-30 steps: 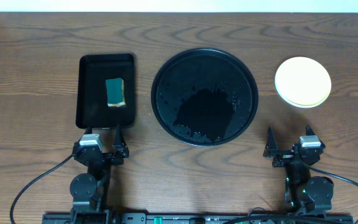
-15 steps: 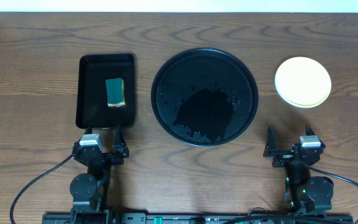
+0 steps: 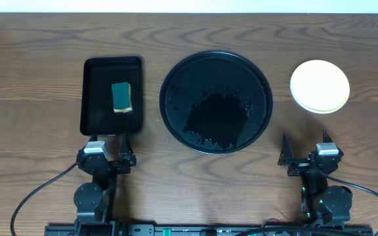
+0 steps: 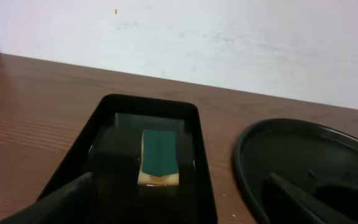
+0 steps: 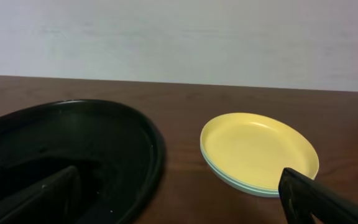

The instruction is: Clean dirty plates on tray and stack at the side

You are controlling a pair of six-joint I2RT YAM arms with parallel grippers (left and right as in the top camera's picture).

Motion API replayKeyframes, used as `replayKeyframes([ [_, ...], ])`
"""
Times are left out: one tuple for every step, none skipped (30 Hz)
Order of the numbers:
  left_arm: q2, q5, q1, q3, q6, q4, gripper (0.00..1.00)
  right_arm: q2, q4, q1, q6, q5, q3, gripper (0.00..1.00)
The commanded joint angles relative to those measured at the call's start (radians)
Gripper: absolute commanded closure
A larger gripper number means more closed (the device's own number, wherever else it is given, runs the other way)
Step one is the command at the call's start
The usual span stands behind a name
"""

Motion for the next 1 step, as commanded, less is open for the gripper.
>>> replayKeyframes([
  [-0.006, -0.009, -0.001, -0.008, 0.02, -0.048, 0.16, -0.005, -0.005, -0.008, 0.014, -0.005, -0.001, 0.01],
])
